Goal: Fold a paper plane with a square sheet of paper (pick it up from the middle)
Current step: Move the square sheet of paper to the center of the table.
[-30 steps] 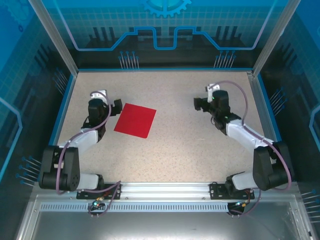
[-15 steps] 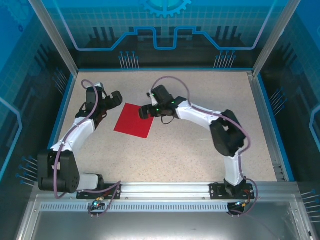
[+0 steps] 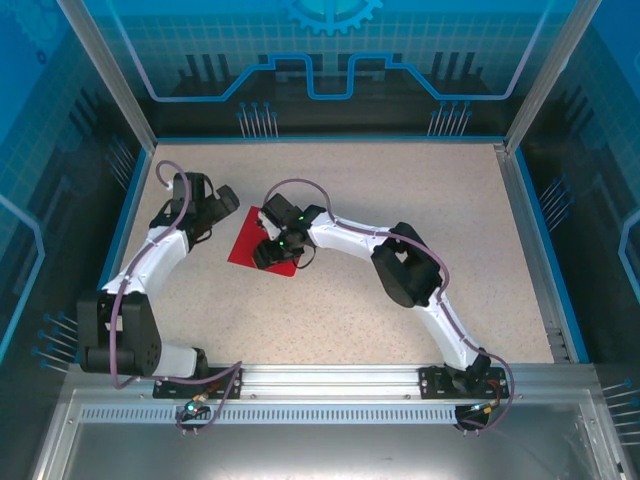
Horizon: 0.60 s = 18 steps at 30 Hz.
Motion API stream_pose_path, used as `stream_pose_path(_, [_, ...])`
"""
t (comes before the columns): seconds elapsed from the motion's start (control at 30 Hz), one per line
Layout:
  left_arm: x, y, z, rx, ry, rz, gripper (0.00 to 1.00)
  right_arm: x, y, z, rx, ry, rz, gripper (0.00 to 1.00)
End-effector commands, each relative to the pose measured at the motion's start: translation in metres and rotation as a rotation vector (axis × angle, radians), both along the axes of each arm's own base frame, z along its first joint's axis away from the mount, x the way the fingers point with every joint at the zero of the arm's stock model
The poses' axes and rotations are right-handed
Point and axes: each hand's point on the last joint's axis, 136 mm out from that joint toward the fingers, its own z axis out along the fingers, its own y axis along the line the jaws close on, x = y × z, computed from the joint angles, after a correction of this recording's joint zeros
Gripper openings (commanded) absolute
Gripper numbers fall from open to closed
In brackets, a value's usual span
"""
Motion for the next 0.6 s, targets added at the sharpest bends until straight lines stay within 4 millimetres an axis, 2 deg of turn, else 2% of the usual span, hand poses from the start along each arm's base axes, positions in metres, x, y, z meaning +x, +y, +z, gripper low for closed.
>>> stream_pose_path(0.0, [0.0,0.007,-0.002,0.003,0.036,0.041,0.98,-0.009,-0.015,-0.015,-0.074,0.064,0.017,0.6])
stream_pose_path(0.13, [0.001,0.007,-0.006,-0.001,0.043,0.045,0.99,-0.014,-0.034,-0.024,-0.099,0.109,0.009,0.61])
stream_pose_path(0.17, [0.001,0.007,-0.007,-0.002,0.045,0.045,0.99,-0.017,-0.042,-0.032,-0.116,0.13,0.004,0.62])
stream_pose_path(0.2, [0.002,0.007,-0.008,-0.003,0.048,0.046,0.98,-0.016,-0.049,-0.022,-0.107,0.128,0.001,0.62])
stream_pose_path(0.3, [0.002,0.006,-0.011,-0.006,0.058,0.041,0.98,-0.021,-0.08,-0.025,-0.12,0.164,-0.015,0.62])
stream_pose_path(0.47, [0.002,0.005,-0.014,-0.016,0.071,0.037,0.98,-0.021,-0.155,-0.016,-0.158,0.178,-0.062,0.62])
stream_pose_path(0.57, [0.001,0.001,-0.017,-0.035,0.078,0.03,0.98,-0.012,-0.203,-0.012,-0.2,0.152,-0.127,0.62])
